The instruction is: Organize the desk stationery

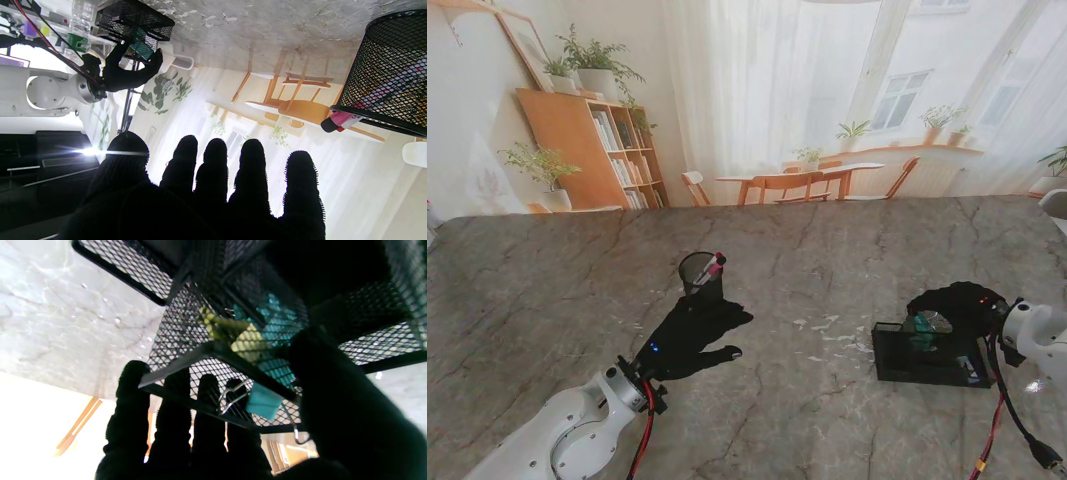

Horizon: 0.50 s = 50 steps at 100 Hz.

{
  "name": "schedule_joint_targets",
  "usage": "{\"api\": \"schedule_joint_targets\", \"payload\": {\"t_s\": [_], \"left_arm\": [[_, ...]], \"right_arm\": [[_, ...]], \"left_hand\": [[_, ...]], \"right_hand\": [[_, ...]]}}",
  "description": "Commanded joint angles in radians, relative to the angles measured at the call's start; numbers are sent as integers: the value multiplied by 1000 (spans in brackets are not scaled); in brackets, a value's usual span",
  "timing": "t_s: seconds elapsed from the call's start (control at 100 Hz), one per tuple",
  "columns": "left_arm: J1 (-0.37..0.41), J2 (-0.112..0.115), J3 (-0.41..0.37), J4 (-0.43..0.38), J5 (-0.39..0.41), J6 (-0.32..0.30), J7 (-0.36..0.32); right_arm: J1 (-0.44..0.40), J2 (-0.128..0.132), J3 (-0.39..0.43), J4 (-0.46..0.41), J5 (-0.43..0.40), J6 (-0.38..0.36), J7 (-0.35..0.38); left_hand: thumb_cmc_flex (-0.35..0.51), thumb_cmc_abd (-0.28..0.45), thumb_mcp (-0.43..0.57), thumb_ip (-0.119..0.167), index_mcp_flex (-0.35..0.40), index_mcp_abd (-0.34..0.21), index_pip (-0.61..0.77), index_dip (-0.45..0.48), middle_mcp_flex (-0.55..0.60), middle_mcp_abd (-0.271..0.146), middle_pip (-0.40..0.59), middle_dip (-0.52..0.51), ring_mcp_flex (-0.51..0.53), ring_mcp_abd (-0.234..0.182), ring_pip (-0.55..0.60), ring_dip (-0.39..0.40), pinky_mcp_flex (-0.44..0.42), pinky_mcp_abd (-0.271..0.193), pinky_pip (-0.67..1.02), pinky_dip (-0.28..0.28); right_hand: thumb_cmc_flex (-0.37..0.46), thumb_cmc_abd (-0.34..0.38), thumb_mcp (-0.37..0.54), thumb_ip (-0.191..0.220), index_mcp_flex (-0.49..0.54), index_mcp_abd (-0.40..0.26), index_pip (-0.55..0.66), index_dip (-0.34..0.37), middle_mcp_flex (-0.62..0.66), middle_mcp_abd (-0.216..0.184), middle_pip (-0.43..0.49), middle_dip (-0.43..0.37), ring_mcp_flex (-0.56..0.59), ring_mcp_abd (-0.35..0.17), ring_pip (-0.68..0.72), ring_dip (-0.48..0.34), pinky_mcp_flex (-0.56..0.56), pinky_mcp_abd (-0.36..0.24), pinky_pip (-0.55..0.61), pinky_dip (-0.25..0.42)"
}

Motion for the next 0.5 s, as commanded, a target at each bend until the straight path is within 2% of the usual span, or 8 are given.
{"api": "schedule_joint_targets", "payload": {"t_s": [0.0, 0.3, 0.49], "left_arm": [[6, -2, 1, -4, 1, -4, 3], [13, -2, -6, -9, 3, -5, 9], [15, -3, -9, -11, 3, -6, 9]], "right_arm": [[-15, 3, 2, 8, -3, -2, 33], [2, 0, 7, -19, 64, 0, 110], [23, 0, 6, -33, 91, 8, 144]], "left_hand": [[25, 67, -11, -71, 12, -22, 5, 15, 6, -20, -3, 11, 15, -19, 6, 11, -6, 5, -2, 22], [22, 67, -12, -71, 13, -22, 5, 15, 6, -20, -3, 11, 14, -17, 6, 11, -6, 6, -3, 21], [24, 67, -10, -71, 13, -23, 5, 15, 6, -20, -3, 11, 15, -18, 6, 11, -6, 5, -2, 21]], "right_hand": [[34, 56, 117, 96, 26, -188, -34, 20, -47, 18, -34, -12, -39, 20, -12, -1, -43, 32, 6, 26], [-45, 123, -7, 109, -29, -141, -155, 55, -106, 50, -125, -16, -102, 50, -53, 4, -129, 53, -23, 29], [-84, 185, -107, 116, -47, -76, -217, 68, -123, 72, -175, -13, -123, 65, -77, 8, -158, 63, -35, 29]]}}
